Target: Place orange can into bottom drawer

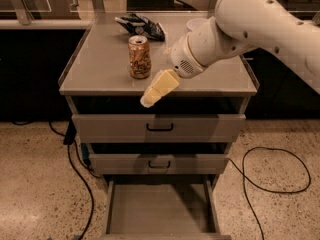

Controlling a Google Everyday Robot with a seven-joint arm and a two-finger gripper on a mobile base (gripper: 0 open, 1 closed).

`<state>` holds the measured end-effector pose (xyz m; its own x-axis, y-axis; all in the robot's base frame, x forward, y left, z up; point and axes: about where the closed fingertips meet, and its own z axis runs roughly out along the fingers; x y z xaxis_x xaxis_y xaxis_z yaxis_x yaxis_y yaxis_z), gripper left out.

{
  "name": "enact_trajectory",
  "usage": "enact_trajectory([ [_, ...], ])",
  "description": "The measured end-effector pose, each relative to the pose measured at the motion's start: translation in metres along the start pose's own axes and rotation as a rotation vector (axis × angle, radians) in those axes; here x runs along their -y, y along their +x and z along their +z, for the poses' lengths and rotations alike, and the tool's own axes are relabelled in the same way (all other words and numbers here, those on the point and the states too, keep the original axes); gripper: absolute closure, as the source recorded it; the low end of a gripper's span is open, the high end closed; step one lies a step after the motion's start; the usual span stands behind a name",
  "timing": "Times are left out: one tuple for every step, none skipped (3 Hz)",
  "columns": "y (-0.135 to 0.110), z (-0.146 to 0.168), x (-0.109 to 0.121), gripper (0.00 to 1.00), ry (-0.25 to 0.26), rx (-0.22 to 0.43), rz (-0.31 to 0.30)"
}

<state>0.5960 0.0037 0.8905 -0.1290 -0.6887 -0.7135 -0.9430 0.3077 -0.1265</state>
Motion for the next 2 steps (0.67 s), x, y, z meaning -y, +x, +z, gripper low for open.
enact_trajectory([
  [-0.003,0.009,-0.001,0.0,-0.001,0.01,-0.001],
  [-0.008,0.029,0.002,0.0,0.016,0.036,0.003],
])
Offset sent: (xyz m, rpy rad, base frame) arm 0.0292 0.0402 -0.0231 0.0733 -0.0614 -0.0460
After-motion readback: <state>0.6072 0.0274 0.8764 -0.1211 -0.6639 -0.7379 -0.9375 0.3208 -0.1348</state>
